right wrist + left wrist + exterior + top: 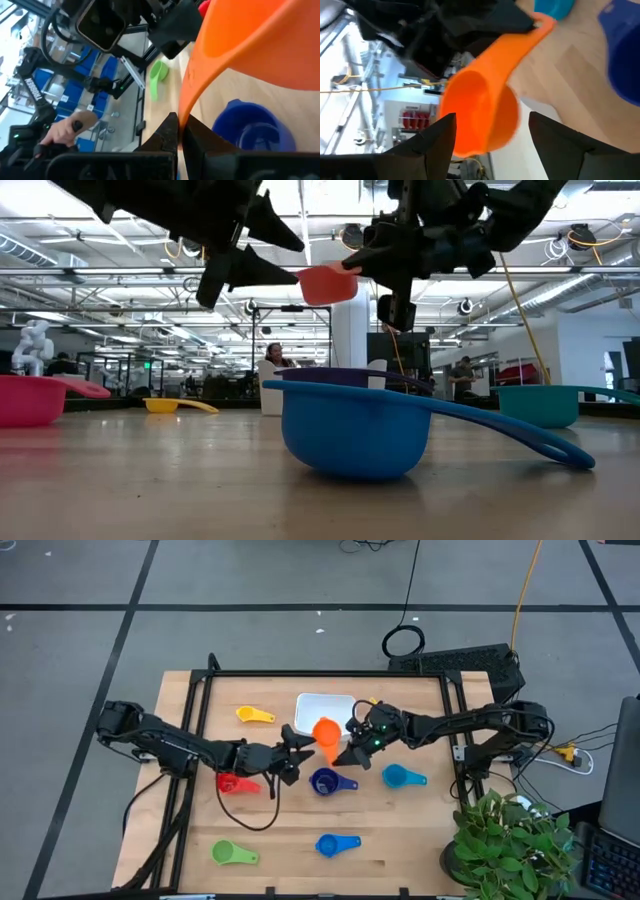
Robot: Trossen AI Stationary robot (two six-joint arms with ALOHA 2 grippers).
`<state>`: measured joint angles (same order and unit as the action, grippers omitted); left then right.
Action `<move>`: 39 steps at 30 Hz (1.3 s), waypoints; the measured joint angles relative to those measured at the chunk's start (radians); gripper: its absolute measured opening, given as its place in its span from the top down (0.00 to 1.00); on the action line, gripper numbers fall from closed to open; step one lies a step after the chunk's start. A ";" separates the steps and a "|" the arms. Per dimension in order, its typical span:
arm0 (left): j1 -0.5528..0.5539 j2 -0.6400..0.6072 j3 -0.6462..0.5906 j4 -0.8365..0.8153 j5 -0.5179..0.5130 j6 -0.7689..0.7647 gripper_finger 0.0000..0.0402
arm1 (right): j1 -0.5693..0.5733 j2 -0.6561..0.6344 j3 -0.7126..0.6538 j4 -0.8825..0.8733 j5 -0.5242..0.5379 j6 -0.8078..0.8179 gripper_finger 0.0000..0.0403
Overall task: Nest measuring cups in basket
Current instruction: Stack the orange measuring cup on top of the purple measuring cup
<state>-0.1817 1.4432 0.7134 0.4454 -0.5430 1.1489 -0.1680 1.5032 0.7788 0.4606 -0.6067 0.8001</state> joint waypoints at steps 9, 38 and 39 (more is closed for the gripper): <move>0.030 0.011 0.000 0.002 0.051 -0.010 0.47 | 0.019 0.000 0.000 0.006 -0.053 0.066 1.00; 0.041 0.010 -0.001 -0.025 0.145 -0.119 0.98 | 0.035 -0.008 -0.001 0.083 -0.056 0.116 0.97; 0.040 0.010 -0.001 -0.024 0.135 -0.123 0.98 | 0.029 -0.012 -0.001 0.085 -0.056 0.115 0.95</move>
<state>-0.1413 1.4536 0.7128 0.4217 -0.4079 1.0261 -0.1386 1.4912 0.7780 0.5460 -0.6628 0.9147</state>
